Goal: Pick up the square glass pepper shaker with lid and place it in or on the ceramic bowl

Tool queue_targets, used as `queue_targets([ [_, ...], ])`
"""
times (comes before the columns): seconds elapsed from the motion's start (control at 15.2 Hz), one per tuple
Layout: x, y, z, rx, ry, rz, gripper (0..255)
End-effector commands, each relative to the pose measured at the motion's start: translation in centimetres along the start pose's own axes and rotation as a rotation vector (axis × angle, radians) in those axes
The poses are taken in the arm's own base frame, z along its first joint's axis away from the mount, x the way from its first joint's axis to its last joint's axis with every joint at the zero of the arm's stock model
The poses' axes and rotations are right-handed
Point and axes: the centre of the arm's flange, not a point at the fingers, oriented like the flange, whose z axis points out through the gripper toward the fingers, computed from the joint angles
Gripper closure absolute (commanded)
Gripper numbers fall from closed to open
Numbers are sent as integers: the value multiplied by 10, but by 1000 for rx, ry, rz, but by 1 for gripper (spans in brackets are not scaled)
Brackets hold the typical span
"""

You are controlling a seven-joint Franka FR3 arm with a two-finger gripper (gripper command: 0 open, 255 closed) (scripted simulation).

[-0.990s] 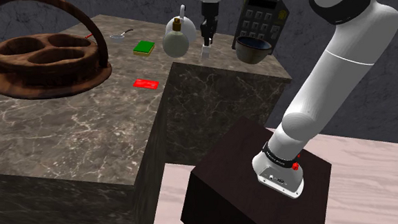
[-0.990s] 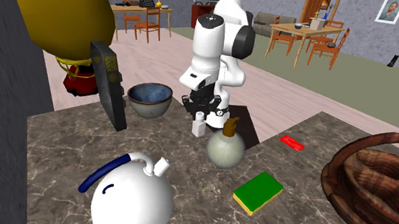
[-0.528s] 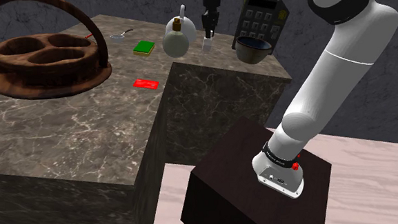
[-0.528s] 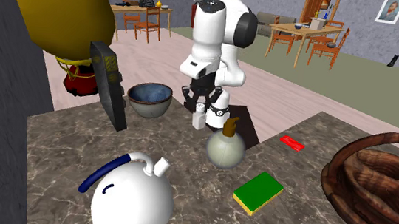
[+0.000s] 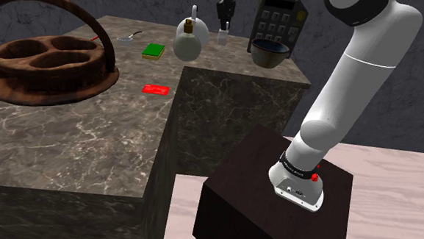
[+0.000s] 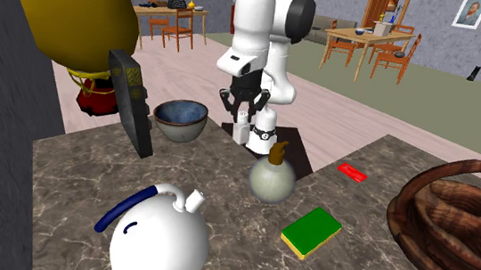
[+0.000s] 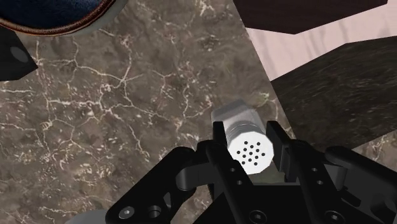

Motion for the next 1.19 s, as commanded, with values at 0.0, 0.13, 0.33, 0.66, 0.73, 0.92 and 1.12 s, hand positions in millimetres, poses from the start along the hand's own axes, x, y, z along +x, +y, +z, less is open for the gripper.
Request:
queue_targets([
  [0.0, -1, 0, -10, 0, 0, 0, 255],
  [0.13, -3, 0, -20, 0, 0, 0, 255],
  [0.33, -5, 0, -36, 0, 0, 0, 255],
  [0.66, -9, 0, -62, 0, 0, 0, 255],
  [0.73, -10, 0, -67, 0, 0, 0, 255],
  [0.92, -11, 0, -80, 0, 0, 0, 255],
  [1.12, -40, 27, -82, 0, 0, 0, 255],
])
